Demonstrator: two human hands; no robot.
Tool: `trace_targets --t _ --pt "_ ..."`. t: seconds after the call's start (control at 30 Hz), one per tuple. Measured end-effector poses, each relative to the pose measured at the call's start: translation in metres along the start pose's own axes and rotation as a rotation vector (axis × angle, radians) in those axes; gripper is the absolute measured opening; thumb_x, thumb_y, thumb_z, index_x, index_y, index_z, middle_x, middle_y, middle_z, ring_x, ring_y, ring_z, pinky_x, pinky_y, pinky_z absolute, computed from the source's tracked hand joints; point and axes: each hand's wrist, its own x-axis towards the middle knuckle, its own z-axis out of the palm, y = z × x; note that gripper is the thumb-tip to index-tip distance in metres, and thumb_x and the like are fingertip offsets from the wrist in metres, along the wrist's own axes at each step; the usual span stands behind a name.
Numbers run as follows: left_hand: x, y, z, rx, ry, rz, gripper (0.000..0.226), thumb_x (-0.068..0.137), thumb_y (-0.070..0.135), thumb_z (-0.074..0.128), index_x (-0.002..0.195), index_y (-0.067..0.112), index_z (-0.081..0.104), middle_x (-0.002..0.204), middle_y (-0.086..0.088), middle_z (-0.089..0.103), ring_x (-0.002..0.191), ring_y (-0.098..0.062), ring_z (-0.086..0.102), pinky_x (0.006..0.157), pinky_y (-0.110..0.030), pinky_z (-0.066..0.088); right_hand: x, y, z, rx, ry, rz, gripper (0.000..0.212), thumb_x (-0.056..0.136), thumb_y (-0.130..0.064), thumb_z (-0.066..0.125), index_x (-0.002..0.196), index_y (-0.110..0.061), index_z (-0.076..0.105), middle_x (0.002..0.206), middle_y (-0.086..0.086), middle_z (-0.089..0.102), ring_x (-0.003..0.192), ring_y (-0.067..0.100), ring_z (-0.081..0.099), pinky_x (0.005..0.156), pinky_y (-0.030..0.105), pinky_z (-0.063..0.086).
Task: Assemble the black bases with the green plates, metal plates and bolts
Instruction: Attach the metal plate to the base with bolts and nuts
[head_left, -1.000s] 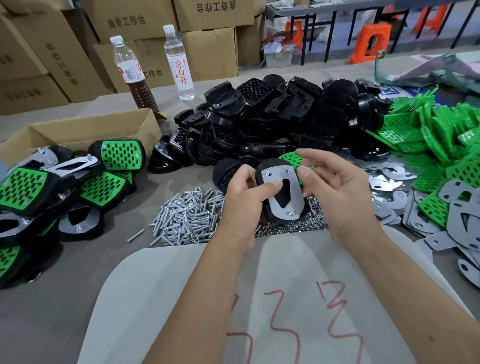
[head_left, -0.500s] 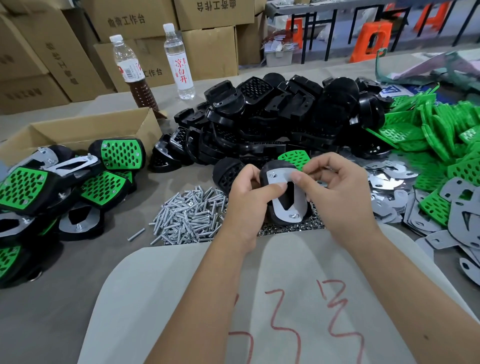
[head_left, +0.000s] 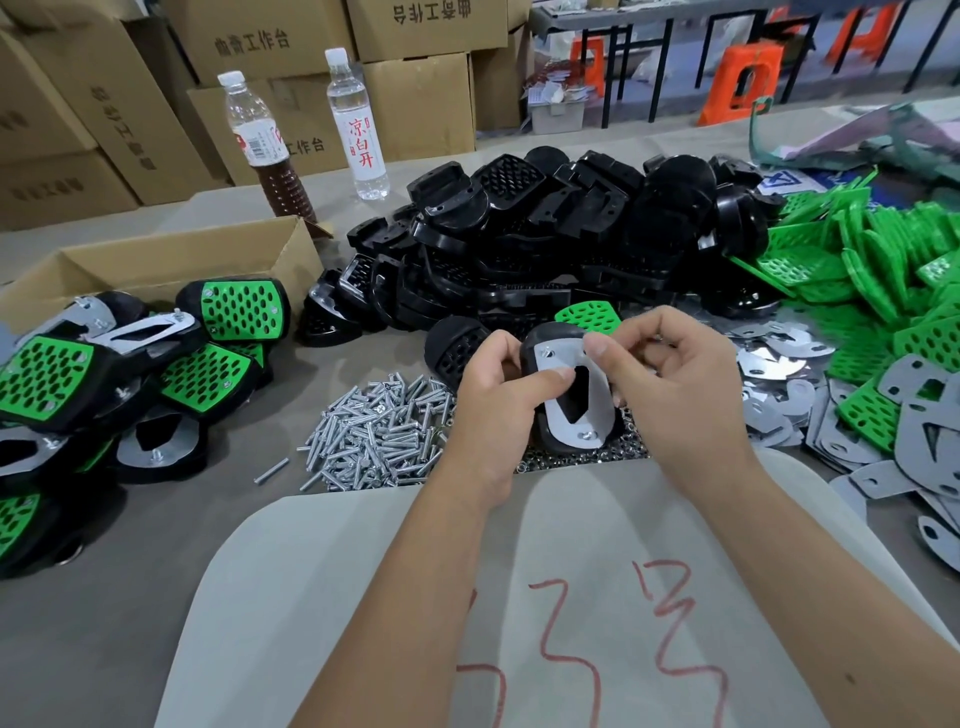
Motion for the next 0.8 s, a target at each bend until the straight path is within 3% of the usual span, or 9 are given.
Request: trace_targets --t 0.07,0.13,0.27,0.37,0.47,0.53,0.63,0.67,0.8 --pt "0.0 0.0 0.0 -0.017 0.007 -0.005 0.026 0.074 0.02 0.073 0.085 0.014 0.05 0.082 -0.008 0.053 0.076 -0.02 0.051 0.067 -0.037 0.041 -0.001 -0.003 0.001 0.024 -0.049 -0.014 0.015 0.092 -0.012 0.076 0.097 -0.025 0.075 0.091 -0.005 0.071 0.075 0.013 0.065 0.067 0.035 0.055" --pt "0.001 0.001 0.0 -0.021 0.001 -0.001 0.027 0.074 0.019 0.073 0.086 0.013 0.05 0.083 -0.008 0.053 0.077 -0.021 0.051 0.068 -0.037 0.042 0.0 -0.003 0.002 -0.003 -0.062 -0.008 0.021 0.09 -0.004 0.078 0.092 -0.025 0.076 0.093 -0.006 0.071 0.076 0.011 0.065 0.068 0.032 0.052" --pt "-0.001 0.0 0.001 0.0 -0.015 0.004 0.028 0.074 0.019 0.074 0.087 0.012 0.05 0.082 -0.01 0.055 0.077 -0.022 0.052 0.073 -0.042 0.042 0.0 -0.002 0.001 -0.052 0.008 0.022 0.017 0.09 -0.022 0.082 0.084 -0.016 0.068 0.077 0.006 0.071 0.065 0.027 0.062 0.062 0.039 0.052" --pt "-0.001 0.001 0.001 -0.011 -0.009 0.009 0.028 0.074 0.019 0.074 0.087 0.01 0.05 0.082 -0.009 0.053 0.077 -0.021 0.049 0.073 -0.04 0.04 -0.001 -0.009 0.002 -0.037 -0.07 -0.034 0.017 0.093 -0.008 0.077 0.089 -0.024 0.071 0.085 0.0 0.07 0.069 0.016 0.063 0.066 0.025 0.048" --pt "-0.001 0.001 0.001 0.001 -0.008 0.029 0.035 0.074 0.019 0.073 0.086 0.002 0.044 0.081 -0.009 0.052 0.076 -0.02 0.048 0.067 -0.036 0.04 -0.002 -0.007 0.005 -0.14 -0.016 -0.033 0.017 0.092 -0.013 0.079 0.082 -0.022 0.069 0.085 0.011 0.069 0.077 0.027 0.068 0.071 0.037 0.052" --pt "-0.002 0.001 0.001 0.008 -0.011 0.031 0.04 0.076 0.017 0.073 0.087 -0.002 0.04 0.081 -0.009 0.051 0.075 -0.021 0.048 0.066 -0.036 0.041 -0.001 -0.006 0.004 -0.247 0.024 -0.079 0.02 0.092 -0.021 0.079 0.079 -0.016 0.065 0.084 0.008 0.067 0.078 0.026 0.066 0.073 0.04 0.053" --pt "-0.003 0.002 0.003 0.011 0.0 0.038 0.041 0.076 0.016 0.073 0.087 -0.002 0.039 0.083 -0.009 0.052 0.076 -0.023 0.047 0.067 -0.039 0.04 0.002 -0.009 -0.002 -0.494 -0.111 -0.285 0.013 0.097 -0.015 0.07 0.089 -0.012 0.06 0.093 -0.002 0.055 0.08 0.012 0.057 0.07 0.016 0.042" --pt "-0.003 0.003 0.004 0.019 0.004 0.048 0.041 0.076 0.017 0.073 0.088 -0.002 0.039 0.083 -0.009 0.051 0.075 -0.022 0.046 0.067 -0.039 0.04 0.004 -0.009 -0.005 -0.556 -0.176 -0.322 0.009 0.1 -0.012 0.065 0.094 -0.012 0.058 0.097 -0.003 0.051 0.081 0.01 0.055 0.07 0.016 0.039" --pt "-0.003 0.008 0.006 0.116 0.031 0.144 0.041 0.075 0.018 0.073 0.09 -0.004 0.043 0.079 -0.011 0.05 0.074 -0.022 0.046 0.069 -0.042 0.041 0.01 -0.011 -0.005 -0.731 -0.24 -0.388 0.012 0.105 -0.012 0.052 0.093 -0.013 0.048 0.1 -0.003 0.04 0.078 0.019 0.045 0.064 0.036 0.041"
